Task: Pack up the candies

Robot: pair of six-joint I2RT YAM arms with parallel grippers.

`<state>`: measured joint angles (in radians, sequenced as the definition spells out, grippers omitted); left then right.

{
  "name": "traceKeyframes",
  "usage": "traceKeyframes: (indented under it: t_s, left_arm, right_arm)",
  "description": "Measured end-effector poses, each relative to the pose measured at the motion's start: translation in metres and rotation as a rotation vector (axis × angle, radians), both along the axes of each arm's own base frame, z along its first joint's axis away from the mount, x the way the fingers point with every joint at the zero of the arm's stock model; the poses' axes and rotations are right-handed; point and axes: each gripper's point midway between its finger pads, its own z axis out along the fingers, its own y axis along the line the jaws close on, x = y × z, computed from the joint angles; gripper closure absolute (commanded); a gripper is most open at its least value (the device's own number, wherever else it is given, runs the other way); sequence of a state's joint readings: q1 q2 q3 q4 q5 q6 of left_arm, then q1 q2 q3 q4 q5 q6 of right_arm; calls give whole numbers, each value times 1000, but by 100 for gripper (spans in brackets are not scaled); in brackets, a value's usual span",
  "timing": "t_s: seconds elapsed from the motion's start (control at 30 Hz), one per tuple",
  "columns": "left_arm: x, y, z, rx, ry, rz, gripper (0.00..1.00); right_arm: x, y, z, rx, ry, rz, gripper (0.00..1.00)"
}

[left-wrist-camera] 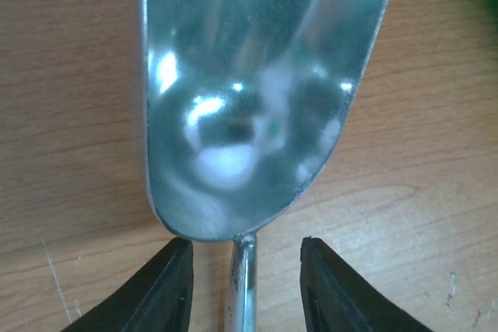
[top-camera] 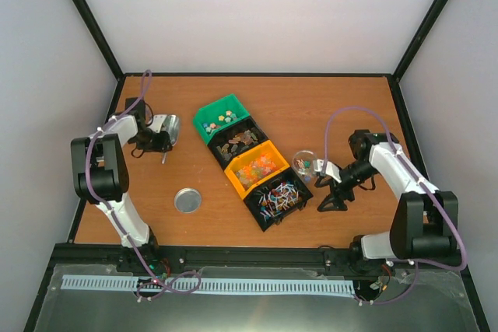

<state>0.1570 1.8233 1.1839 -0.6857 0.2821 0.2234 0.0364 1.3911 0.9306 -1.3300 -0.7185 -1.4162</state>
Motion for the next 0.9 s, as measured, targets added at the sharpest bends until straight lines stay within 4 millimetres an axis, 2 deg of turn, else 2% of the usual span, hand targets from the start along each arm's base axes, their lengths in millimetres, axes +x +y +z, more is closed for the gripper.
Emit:
traceKeyframes:
  t_s: [0.07, 0.1, 0.17, 0.2, 0.27, 0.47, 0.53, 0.83, 0.9]
  left_arm:
    - [-2, -1, 3, -6, 9, -8, 49]
    - [-1, -2, 5, -9, 12, -12, 42]
    - [2, -3, 16, -14, 3, -24, 30]
    - [5, -3, 23, -13, -7, -35, 28]
    - [12, -3, 41, -12, -33, -53, 25]
    - [40, -1, 115, 9, -183, -87, 24]
    - [42, -3, 127, 1, -213, -92, 24]
    - [42, -16, 138, -65, -256, -127, 24]
    - [35, -19, 142, -68, -275, -142, 23]
  right_arm:
    - [-10, 3, -2, -5, -9, 45, 6]
    - [-16, 5, -4, -9, -16, 74, 6]
    - [-29, 10, -8, -18, -30, 132, 5]
    - [-33, 12, -9, -20, -38, 153, 5]
    - [-43, 16, -13, -24, -60, 193, 5]
    - [-63, 25, -22, -31, -95, 291, 8]
    - [-67, 26, -24, -35, -93, 304, 8]
    - [-65, 41, -40, -107, -46, 309, 6]
    - [-61, 44, -46, -125, -29, 285, 6]
